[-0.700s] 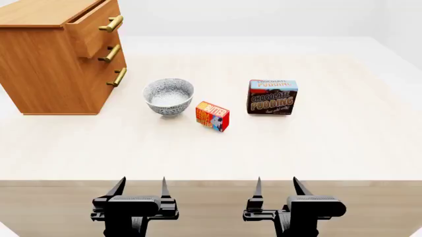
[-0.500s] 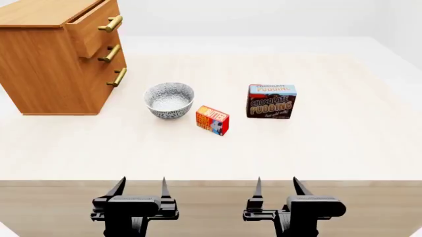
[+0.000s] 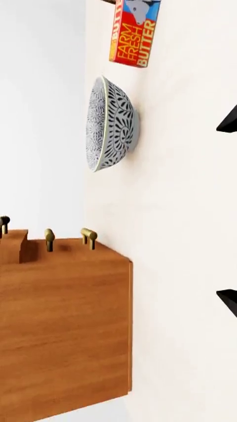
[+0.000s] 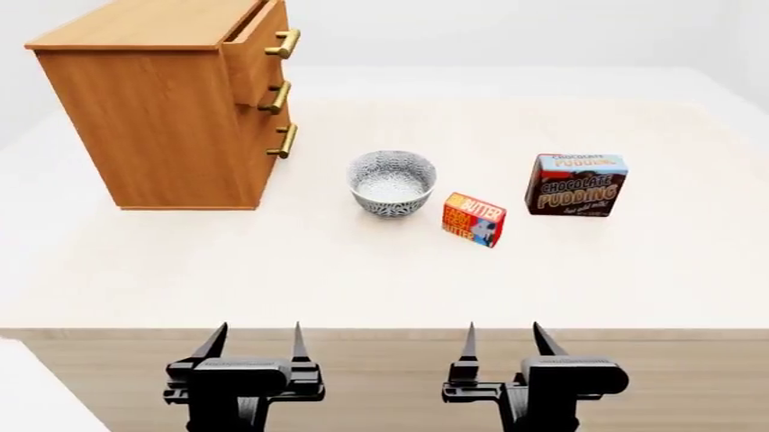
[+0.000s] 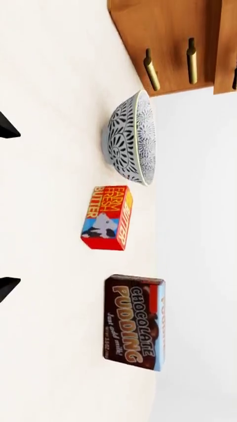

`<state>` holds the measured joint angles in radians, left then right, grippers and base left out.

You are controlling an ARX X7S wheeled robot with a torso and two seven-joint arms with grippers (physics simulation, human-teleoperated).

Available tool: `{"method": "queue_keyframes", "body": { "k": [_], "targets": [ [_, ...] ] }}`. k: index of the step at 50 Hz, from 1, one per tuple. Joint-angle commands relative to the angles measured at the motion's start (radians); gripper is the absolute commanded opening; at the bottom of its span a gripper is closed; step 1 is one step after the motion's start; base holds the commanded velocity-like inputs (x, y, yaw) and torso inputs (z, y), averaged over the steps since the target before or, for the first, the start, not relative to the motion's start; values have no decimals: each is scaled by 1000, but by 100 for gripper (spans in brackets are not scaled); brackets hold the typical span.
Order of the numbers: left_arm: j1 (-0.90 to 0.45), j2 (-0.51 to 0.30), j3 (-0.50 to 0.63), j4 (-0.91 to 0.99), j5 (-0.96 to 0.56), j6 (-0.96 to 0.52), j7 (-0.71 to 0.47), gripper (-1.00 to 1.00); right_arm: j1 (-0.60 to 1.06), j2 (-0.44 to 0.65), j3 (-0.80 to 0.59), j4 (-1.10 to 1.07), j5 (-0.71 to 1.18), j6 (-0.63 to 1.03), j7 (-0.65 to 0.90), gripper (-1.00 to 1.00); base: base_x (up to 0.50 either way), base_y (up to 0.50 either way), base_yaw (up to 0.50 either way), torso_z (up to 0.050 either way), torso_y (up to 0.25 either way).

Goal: Put the butter at the back in the top drawer of the cabinet and close it.

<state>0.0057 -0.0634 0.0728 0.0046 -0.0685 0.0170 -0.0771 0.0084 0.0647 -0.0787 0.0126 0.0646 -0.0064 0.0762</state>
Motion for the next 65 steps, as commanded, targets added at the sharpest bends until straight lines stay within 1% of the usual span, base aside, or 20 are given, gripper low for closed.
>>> {"method": "queue_keyframes", "body": {
  "k": [1, 4, 8, 10, 21, 36, 41, 52, 65],
  "targets": [
    [-2, -14, 18, -2, -17, 2, -20, 100, 4, 16, -19, 4, 15, 0, 18, 100, 0, 0, 0, 0, 0],
    [-8, -15, 18, -1, -18, -18, -35, 100, 6, 20, -21, 2, 26, 10, 18, 100, 0, 0, 0, 0, 0],
    [-4, -22, 26, 5, -19, -22, -39, 100, 7, 22, -23, -1, 35, 16, 18, 100, 0, 0, 0, 50, 0],
    [2, -27, 25, 26, -26, -37, -41, 100, -7, 29, -30, -44, 41, 39, 17, 100, 0, 0, 0, 50, 0],
    [41, -69, 6, 303, -73, -223, -77, 100, -49, 64, -29, -316, 91, 207, 42, 100, 0, 0, 0, 50, 0],
    [33, -114, 7, 560, -123, -440, -104, 100, -39, 110, -23, -577, 136, 405, 80, 100, 0, 0, 0, 50, 0],
    [14, -126, 1, 630, -145, -524, -116, 100, -22, 122, -21, -638, 154, 473, 90, 100, 0, 0, 0, 50, 0],
    [-79, -150, -34, 802, -221, -770, -155, 100, 51, 150, -16, -781, 204, 662, 115, 100, 0, 0, 0, 50, 0],
    [-178, -163, -69, 890, -288, -937, -180, 100, 154, 161, 13, -896, 268, 847, 153, 100, 0, 0, 0, 50, 0]
  ]
}}
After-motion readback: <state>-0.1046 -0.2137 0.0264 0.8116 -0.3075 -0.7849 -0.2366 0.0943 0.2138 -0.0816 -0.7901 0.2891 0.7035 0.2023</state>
